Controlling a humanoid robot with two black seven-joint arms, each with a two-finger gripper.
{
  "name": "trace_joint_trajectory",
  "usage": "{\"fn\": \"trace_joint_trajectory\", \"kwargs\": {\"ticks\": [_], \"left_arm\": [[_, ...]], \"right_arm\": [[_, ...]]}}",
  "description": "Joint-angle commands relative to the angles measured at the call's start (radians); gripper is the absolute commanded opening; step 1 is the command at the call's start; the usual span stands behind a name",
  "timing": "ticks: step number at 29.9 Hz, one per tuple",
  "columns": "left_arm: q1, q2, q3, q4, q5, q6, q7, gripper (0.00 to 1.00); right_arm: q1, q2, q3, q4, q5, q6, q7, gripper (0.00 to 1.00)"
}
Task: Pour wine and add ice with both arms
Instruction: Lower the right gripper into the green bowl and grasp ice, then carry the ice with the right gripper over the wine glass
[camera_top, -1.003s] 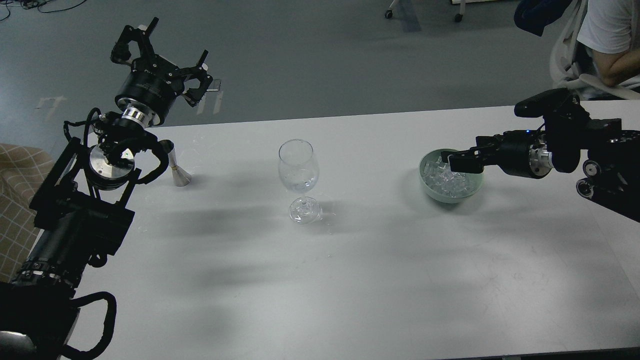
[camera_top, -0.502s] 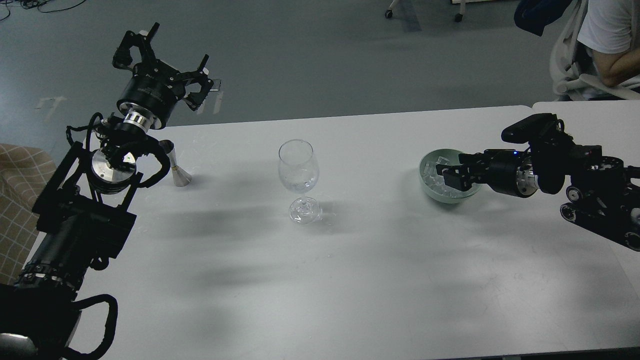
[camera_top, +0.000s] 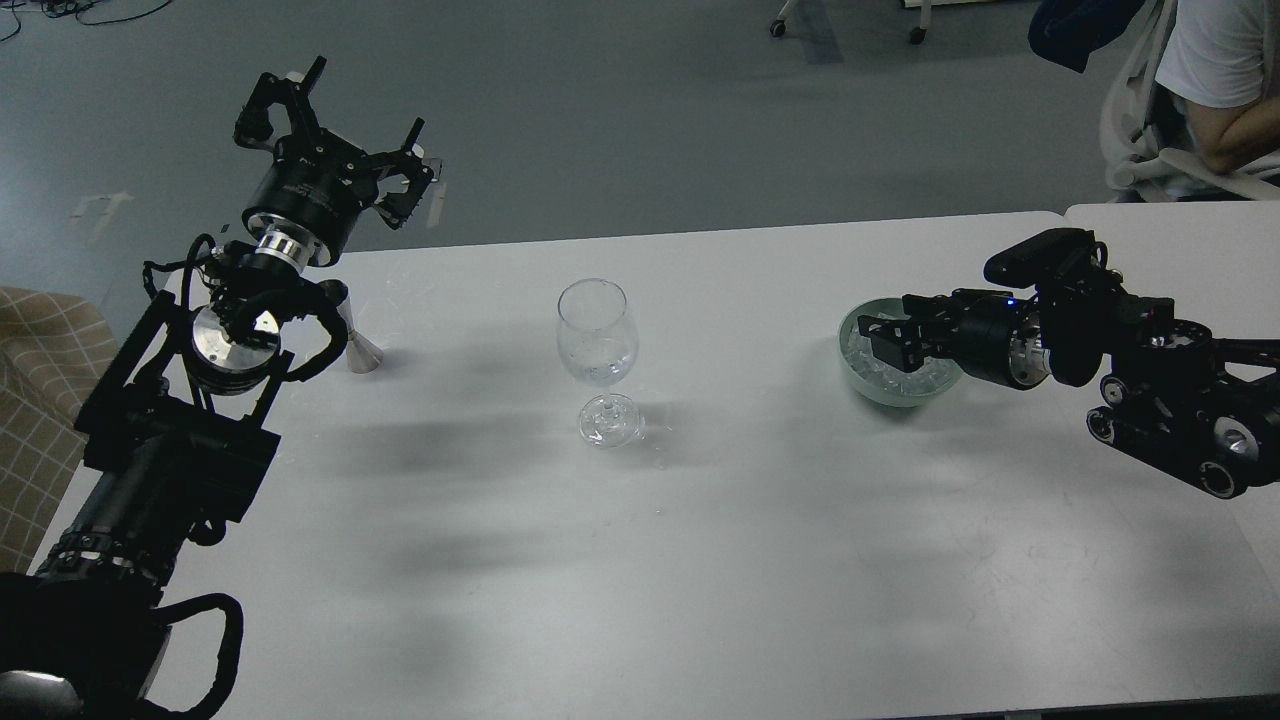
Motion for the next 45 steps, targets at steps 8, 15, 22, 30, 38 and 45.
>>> {"fn": "trace_joint_trajectory", "kwargs": {"ticks": [8, 15, 22, 30, 38, 45], "left_arm": [[0.001, 0.000, 0.002, 0.000, -0.001, -0.001, 0.001, 0.97], [0.001, 0.000, 0.007, 0.000, 0.004, -0.016, 0.001, 0.97], [0.003, 0.000, 0.011, 0.001, 0.001, -0.022, 0.001, 0.97], [0.003, -0.001, 0.011, 0.003, 0.001, -0.022, 0.001, 0.97], [0.003, 0.005, 0.010, 0.002, 0.001, -0.022, 0.001, 0.97], [0.003, 0.005, 0.008, 0.003, -0.001, -0.022, 0.001, 0.97]], "right_arm": [[-0.016, -0.001, -0.004, 0.003, -0.005, 0.000, -0.001, 0.63], [-0.025, -0.002, -0.011, 0.000, -0.006, 0.001, -0.008, 0.55], [-0.026, -0.004, -0.034, 0.000, -0.006, 0.001, -0.008, 0.49], [-0.023, -0.006, -0.034, -0.014, -0.005, 0.001, -0.008, 0.35], [-0.017, -0.006, -0.034, -0.003, -0.002, 0.001, -0.008, 0.10], [0.010, -0.070, -0.018, 0.036, 0.006, -0.006, 0.001, 0.10]]}}
